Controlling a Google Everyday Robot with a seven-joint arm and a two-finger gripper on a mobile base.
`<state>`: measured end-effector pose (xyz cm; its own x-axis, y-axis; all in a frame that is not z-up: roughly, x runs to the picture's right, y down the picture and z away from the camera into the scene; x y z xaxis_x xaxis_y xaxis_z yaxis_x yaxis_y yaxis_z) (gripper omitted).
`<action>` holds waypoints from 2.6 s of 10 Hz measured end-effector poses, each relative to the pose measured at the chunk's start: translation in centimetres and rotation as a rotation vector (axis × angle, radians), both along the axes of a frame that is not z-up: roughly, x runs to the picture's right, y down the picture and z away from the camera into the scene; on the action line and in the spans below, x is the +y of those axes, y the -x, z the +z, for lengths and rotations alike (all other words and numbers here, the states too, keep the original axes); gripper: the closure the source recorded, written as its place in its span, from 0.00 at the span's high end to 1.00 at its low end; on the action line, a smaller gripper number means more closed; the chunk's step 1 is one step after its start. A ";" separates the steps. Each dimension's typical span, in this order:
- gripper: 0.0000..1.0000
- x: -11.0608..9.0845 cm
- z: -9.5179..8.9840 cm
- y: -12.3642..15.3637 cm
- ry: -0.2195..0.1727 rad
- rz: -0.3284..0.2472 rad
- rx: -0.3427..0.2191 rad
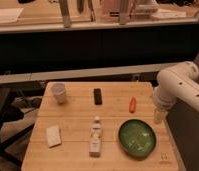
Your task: Move the arm in a circular motion
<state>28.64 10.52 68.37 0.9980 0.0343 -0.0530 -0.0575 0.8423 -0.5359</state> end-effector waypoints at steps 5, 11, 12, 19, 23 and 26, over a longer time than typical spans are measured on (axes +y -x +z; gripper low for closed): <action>0.80 0.4 -0.4 0.9 -0.001 -0.021 -0.002; 0.80 1.7 -1.9 7.8 -0.007 -0.126 -0.030; 0.80 1.6 -1.8 9.1 -0.008 -0.143 -0.039; 0.80 0.8 -1.5 16.9 -0.015 -0.265 -0.099; 0.80 -0.1 -1.0 20.2 -0.017 -0.327 -0.134; 0.80 -1.1 0.1 22.4 -0.024 -0.365 -0.159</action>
<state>6.23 9.43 68.46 0.9405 -0.3249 0.0999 0.3303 0.8042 -0.4941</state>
